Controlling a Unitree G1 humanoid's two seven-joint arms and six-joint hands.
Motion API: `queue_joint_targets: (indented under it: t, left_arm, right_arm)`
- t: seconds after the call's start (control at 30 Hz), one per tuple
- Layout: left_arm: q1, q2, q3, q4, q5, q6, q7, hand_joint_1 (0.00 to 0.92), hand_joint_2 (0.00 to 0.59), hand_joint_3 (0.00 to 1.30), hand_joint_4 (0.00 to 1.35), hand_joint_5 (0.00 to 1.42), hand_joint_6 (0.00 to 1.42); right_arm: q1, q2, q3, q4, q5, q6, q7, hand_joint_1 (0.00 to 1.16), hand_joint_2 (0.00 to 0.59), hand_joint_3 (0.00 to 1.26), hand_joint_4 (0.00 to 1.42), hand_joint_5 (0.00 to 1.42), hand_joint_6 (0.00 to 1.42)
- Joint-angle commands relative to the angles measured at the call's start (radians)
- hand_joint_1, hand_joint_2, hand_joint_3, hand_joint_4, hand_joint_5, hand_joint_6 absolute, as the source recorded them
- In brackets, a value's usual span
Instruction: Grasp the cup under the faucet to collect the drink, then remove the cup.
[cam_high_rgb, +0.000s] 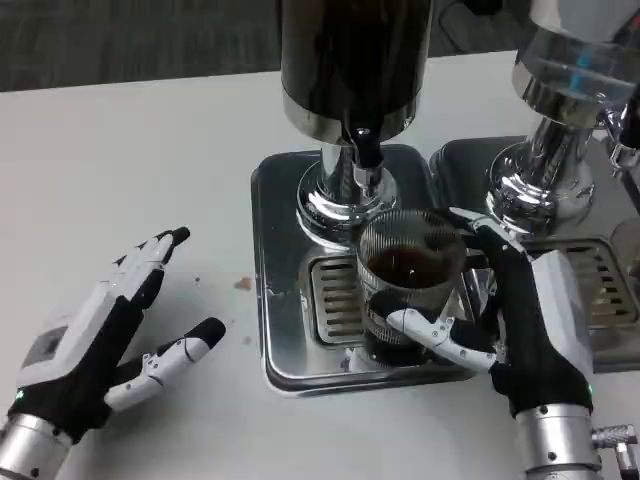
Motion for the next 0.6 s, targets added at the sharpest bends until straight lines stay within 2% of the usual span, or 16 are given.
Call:
queue_joint_targets:
  t: [0.03, 0.43, 0.6]
  left_arm:
    - [0.0, 0.022, -0.008, 0.004, 0.009, 0.012, -0.012, 0.0, 0.148, 0.01, 0.0, 0.0, 0.0]
    - [0.011, 0.045, -0.01, -0.046, 0.03, 0.038, -0.02, 0.0, 0.139, 0.0, 0.0, 0.0, 0.0]
    - [0.059, 0.067, -0.005, -0.138, 0.066, 0.067, -0.011, 0.0, 0.136, 0.0, 0.0, 0.0, 0.0]
  right_arm:
    - [0.037, -0.003, -0.008, -0.085, 0.009, -0.055, -0.001, 0.93, 0.145, 0.59, 0.68, 0.97, 1.38]
    - [0.098, -0.014, -0.008, -0.168, 0.019, -0.067, 0.035, 0.92, 0.143, 0.6, 0.68, 0.97, 1.38]
    - [0.133, -0.027, 0.001, -0.215, 0.014, -0.088, 0.052, 0.92, 0.142, 0.61, 0.68, 0.97, 1.38]
